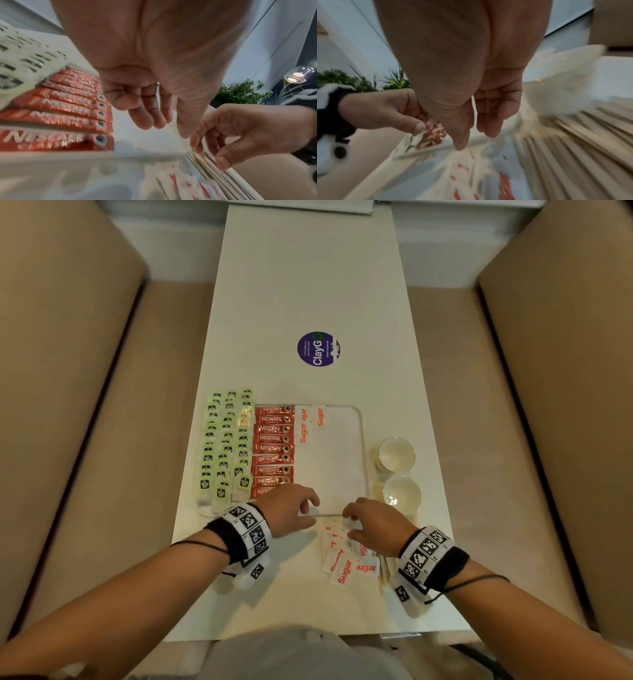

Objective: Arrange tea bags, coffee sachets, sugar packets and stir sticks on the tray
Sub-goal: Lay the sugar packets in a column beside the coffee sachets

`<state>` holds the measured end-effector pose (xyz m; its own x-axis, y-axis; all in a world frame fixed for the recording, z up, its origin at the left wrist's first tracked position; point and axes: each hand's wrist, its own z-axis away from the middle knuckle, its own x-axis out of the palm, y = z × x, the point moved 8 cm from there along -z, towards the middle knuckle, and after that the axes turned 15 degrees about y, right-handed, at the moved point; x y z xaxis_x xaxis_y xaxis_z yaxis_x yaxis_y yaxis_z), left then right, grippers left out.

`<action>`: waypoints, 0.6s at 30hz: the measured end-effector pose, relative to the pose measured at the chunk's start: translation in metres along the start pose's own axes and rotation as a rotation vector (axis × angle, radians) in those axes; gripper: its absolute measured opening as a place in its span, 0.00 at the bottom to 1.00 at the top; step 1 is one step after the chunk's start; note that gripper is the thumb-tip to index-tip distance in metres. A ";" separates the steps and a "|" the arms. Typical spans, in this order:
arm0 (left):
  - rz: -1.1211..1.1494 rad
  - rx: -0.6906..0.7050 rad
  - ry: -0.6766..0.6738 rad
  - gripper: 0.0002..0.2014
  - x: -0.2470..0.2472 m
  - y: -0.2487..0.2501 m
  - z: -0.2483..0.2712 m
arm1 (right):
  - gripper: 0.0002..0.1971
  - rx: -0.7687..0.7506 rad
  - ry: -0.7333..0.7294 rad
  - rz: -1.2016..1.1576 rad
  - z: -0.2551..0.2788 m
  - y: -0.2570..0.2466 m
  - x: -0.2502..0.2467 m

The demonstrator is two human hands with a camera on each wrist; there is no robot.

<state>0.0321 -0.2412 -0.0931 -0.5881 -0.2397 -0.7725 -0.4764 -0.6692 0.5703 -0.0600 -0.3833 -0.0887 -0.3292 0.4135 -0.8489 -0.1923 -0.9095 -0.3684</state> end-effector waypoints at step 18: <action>-0.173 -0.101 -0.007 0.24 0.067 0.027 0.021 | 0.30 -0.039 0.015 0.122 0.029 0.010 0.041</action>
<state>-0.0336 -0.2607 -0.1236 -0.5077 -0.1101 -0.8545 -0.5035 -0.7669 0.3979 -0.1020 -0.3743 -0.1164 -0.3341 0.2990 -0.8939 -0.1158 -0.9542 -0.2759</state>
